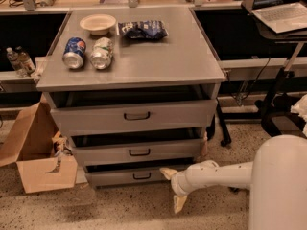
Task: Open bottom drawer
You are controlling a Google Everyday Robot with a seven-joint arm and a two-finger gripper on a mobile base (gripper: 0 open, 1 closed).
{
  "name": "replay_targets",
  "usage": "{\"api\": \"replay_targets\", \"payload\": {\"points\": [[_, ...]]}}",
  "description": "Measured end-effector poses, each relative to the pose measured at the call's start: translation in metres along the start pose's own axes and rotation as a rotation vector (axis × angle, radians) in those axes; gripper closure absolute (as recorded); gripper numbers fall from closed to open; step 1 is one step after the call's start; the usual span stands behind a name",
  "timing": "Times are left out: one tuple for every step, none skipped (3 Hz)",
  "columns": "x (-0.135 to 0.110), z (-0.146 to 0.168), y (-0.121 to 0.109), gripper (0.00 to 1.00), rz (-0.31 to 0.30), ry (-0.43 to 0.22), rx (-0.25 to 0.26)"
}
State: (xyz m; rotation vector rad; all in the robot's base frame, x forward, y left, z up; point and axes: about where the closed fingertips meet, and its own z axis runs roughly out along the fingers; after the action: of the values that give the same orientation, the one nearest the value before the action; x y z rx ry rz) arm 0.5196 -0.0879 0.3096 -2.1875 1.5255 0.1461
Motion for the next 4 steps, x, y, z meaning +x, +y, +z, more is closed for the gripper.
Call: {"api": "replay_targets", "payload": {"points": [[0.037, 0.079, -0.021, 0.0, 0.057, -0.047, 0.024], [0.041, 0.08, -0.024, 0.0, 0.067, -0.045, 0.036], [0.06, 0.087, -0.039, 0.0, 0.116, -0.032, 0.097], [0.089, 0.103, -0.054, 0.0, 0.201, -0.016, 0.165]]}}
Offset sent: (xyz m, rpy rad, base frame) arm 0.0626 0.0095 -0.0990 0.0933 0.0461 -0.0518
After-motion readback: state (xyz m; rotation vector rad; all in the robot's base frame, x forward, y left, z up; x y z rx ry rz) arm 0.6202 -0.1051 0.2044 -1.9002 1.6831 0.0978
